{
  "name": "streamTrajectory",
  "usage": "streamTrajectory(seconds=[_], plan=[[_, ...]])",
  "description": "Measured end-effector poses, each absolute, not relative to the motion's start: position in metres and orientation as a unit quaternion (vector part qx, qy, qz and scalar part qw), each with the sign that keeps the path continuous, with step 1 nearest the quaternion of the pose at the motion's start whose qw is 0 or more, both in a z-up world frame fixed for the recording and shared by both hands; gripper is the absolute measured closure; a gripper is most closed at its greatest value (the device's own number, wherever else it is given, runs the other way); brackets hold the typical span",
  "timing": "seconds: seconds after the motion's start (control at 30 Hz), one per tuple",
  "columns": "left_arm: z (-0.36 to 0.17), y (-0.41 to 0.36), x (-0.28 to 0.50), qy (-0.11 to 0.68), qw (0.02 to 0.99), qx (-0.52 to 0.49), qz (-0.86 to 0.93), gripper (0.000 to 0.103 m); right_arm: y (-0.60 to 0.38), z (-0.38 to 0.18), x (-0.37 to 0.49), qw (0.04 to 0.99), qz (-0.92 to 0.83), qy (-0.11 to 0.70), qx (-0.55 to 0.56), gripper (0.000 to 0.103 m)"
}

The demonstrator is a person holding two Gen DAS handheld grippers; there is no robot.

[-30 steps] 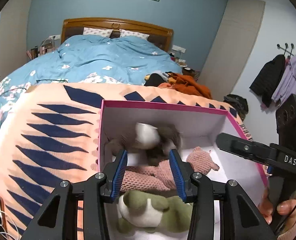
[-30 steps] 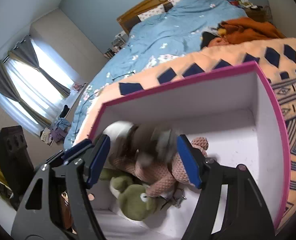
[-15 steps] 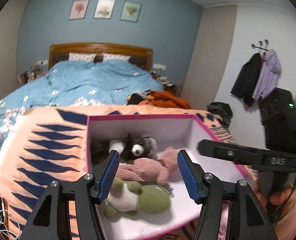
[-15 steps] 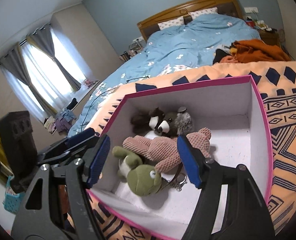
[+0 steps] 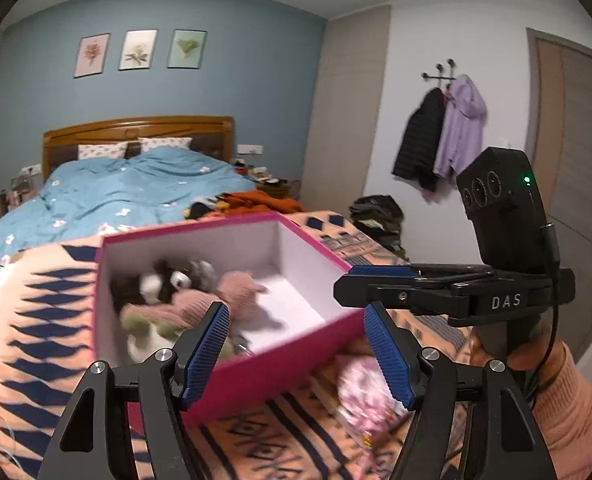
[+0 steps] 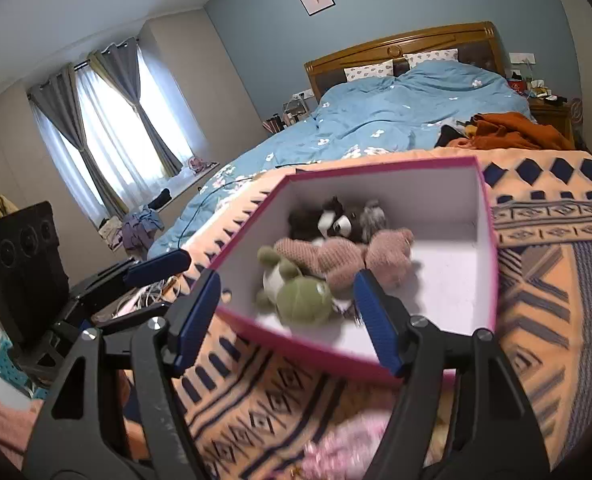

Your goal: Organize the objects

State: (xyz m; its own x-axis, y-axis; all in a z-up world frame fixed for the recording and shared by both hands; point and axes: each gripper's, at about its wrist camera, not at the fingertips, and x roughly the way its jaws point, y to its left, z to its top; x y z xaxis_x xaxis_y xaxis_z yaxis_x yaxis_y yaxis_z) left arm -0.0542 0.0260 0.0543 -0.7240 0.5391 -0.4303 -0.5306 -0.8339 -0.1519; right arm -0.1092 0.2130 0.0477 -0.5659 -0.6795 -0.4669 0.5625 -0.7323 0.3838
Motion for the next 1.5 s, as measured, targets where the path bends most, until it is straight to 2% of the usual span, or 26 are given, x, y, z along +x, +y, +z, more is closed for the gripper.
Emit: streamTrajectory(seconds=[0.23,0.47,1.1,1.3,1.5], plan=[[0.011,0.051,-0.045,-0.014,0.306,-0.287,0.907,0.031,0.238,0.019,-0.081,0.319,-0.887,-0.08,0.325,0.032],[-0.022,0.067,-0.044,-0.027,0.312,-0.338,0.888,0.031,0.266,-0.018,-0.071,0.282,-0.884,-0.099,0.358,0.032],[-0.05,0.085,-0.051,-0.019,0.304,-0.39,0.869,0.032,0.264,-0.044,-0.073,0.277,-0.876,-0.088,0.384,0.032],[-0.053,0.085,-0.051,-0.021,0.303,-0.396,0.866,0.039,0.259,-0.048,-0.078,0.279,-0.873,-0.082,0.391,0.032],[-0.06,0.078,-0.052,-0.033,0.3,-0.408,0.862,0.052,0.254,-0.05,-0.076,0.29,-0.866,-0.076,0.401,0.032]])
